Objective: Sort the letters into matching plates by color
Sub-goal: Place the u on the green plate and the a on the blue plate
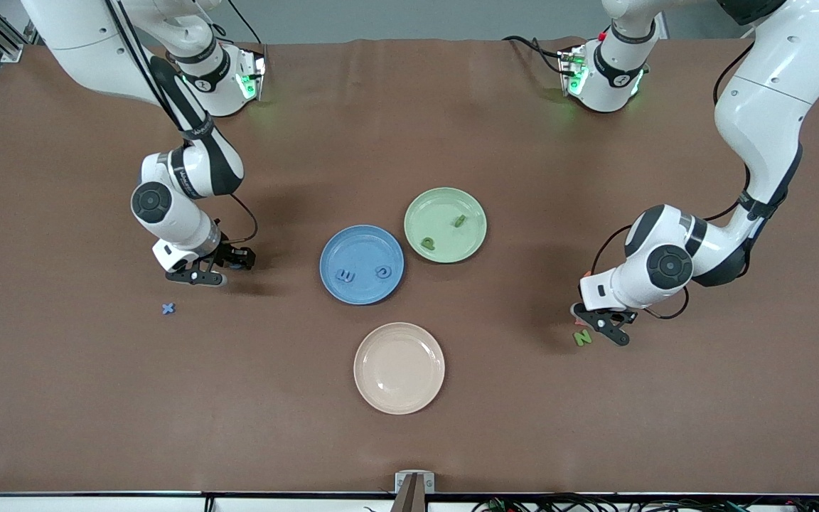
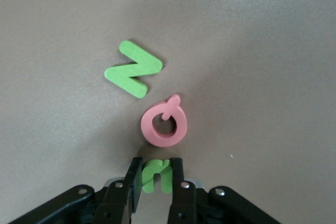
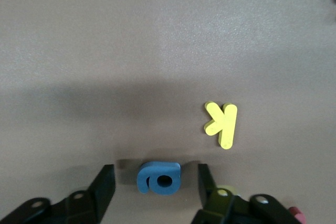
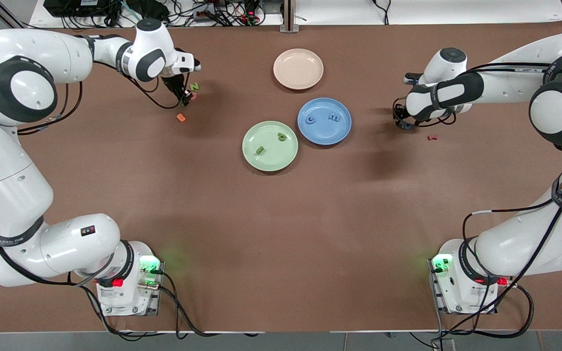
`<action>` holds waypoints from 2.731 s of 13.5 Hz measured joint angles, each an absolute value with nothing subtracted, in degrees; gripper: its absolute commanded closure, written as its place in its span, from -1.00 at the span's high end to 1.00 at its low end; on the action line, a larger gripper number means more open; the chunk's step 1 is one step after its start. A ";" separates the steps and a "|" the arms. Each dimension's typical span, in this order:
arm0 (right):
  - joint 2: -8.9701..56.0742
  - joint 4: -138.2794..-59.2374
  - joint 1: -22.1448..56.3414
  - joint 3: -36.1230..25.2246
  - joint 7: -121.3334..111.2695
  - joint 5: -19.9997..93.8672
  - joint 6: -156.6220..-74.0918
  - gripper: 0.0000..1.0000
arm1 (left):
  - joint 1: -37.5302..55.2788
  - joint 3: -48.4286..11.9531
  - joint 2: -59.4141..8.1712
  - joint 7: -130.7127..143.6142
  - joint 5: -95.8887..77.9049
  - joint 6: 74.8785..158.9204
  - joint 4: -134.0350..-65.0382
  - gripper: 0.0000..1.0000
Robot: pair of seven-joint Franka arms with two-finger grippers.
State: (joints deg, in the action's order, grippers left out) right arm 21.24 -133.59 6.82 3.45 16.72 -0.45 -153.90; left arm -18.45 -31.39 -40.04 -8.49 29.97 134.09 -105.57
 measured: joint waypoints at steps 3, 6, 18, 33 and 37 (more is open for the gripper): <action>21.25 -133.89 6.82 3.48 16.74 -0.45 -153.99 -0.01 | -18.88 -34.61 -37.37 -6.96 29.71 127.93 -103.92 -1.00; 21.30 -134.11 6.82 3.51 16.74 -0.45 -154.01 -0.50 | -18.61 -39.86 -35.44 0.76 29.00 123.36 -102.79 -1.00; 21.20 -123.98 15.37 5.16 36.00 -0.38 -140.98 -1.00 | -0.94 -45.27 -36.26 45.81 26.85 122.77 -103.51 -0.98; 30.37 -110.30 33.65 5.39 63.83 4.47 -140.96 -0.43 | 1.52 -44.01 -38.55 64.39 30.90 122.71 -102.56 0.92; 32.60 -108.15 34.22 5.34 65.00 4.47 -140.85 1.00 | -7.99 -43.90 -38.45 51.08 36.00 122.72 -101.04 0.72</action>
State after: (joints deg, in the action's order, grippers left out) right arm 32.60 -108.15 34.22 5.34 65.00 4.47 -140.85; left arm -7.99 -43.90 -38.45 51.08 36.00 122.72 -101.04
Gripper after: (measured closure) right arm 0.480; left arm 0.088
